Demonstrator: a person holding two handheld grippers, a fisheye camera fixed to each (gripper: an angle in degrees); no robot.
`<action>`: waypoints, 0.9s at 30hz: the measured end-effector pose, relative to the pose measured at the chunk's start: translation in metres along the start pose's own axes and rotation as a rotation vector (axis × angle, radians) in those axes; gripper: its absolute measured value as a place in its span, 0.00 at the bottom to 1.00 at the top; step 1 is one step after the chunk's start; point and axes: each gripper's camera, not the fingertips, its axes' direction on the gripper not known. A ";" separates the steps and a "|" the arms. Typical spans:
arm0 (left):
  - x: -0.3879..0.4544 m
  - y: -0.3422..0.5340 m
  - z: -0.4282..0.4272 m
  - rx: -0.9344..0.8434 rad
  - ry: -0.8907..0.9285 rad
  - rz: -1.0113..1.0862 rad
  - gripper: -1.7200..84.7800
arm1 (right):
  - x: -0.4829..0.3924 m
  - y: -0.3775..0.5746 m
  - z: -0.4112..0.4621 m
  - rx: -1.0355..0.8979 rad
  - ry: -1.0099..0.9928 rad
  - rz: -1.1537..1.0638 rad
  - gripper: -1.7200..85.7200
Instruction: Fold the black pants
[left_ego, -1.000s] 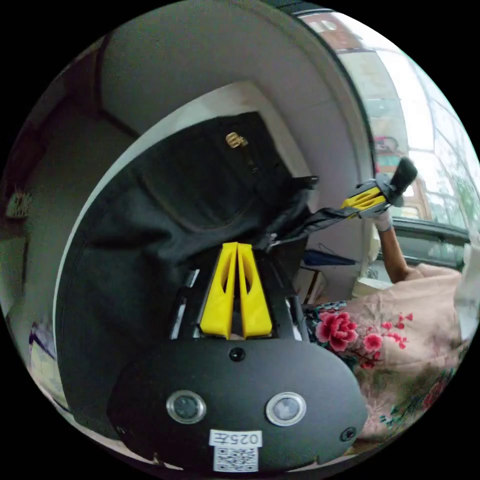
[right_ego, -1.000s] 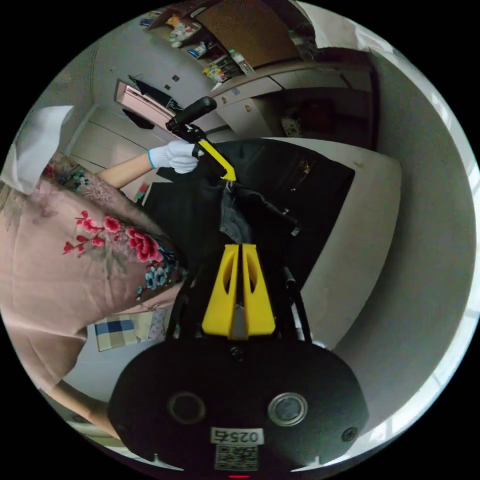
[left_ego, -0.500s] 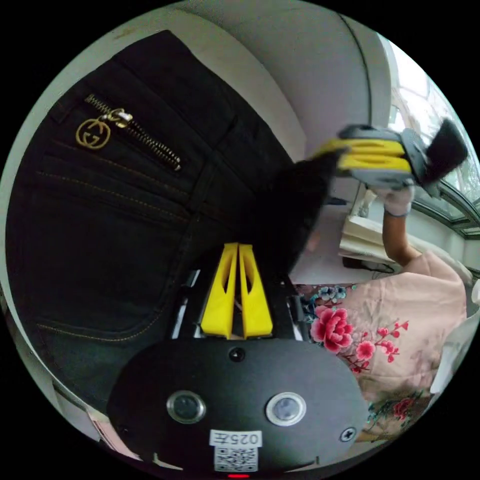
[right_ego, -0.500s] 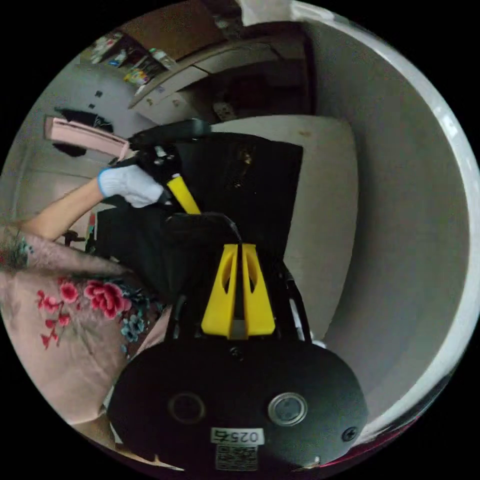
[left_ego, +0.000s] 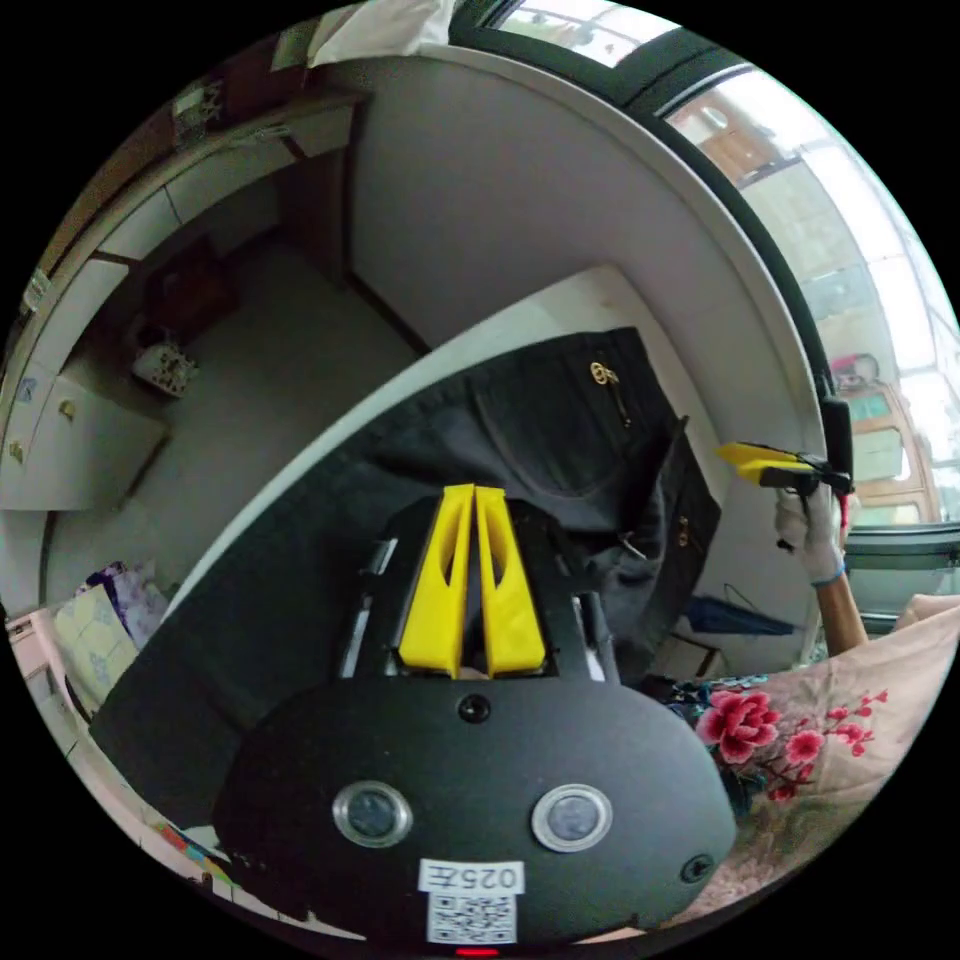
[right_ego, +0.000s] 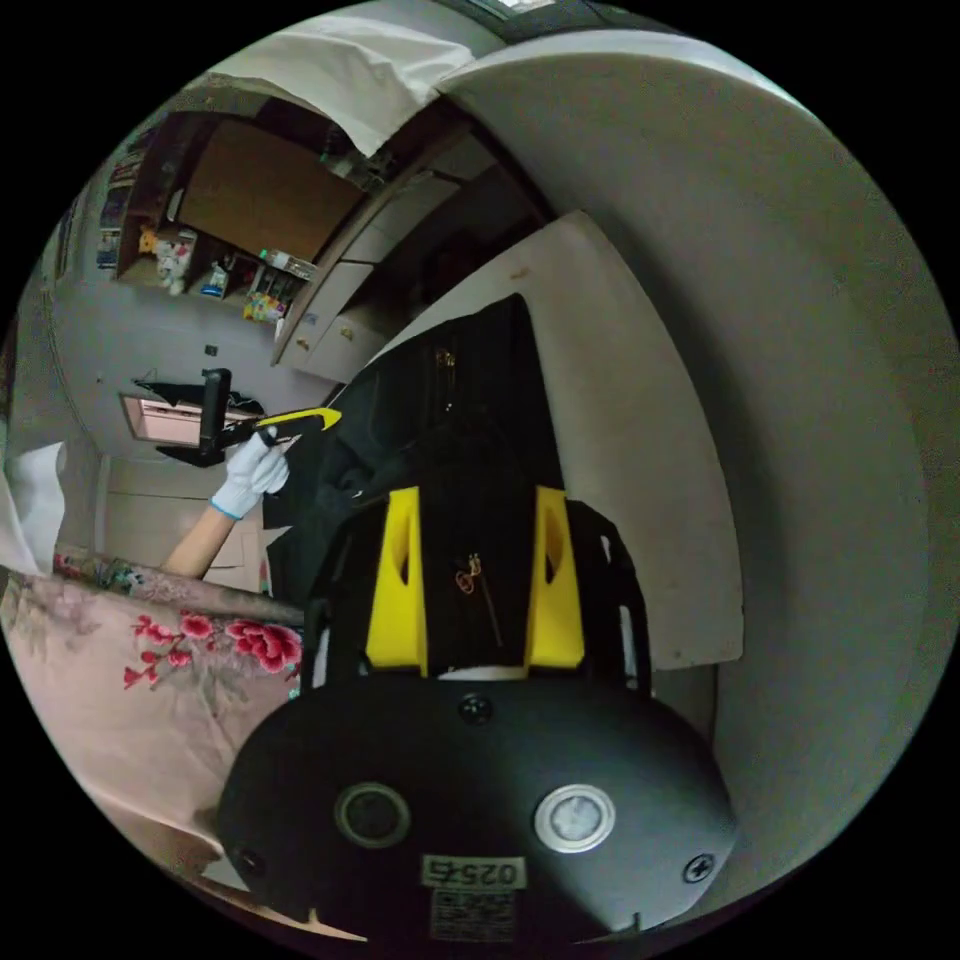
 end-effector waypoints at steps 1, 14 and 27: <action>-0.002 -0.004 -0.001 0.003 0.027 0.012 0.06 | 0.000 0.006 0.003 -0.010 -0.002 0.012 0.20; 0.096 -0.070 0.017 -0.239 -0.193 0.475 0.12 | -0.027 -0.114 0.108 0.044 0.398 -0.104 0.17; 0.124 -0.062 -0.048 -0.009 -0.371 0.369 0.00 | -0.053 -0.137 0.115 0.045 0.629 -0.263 0.06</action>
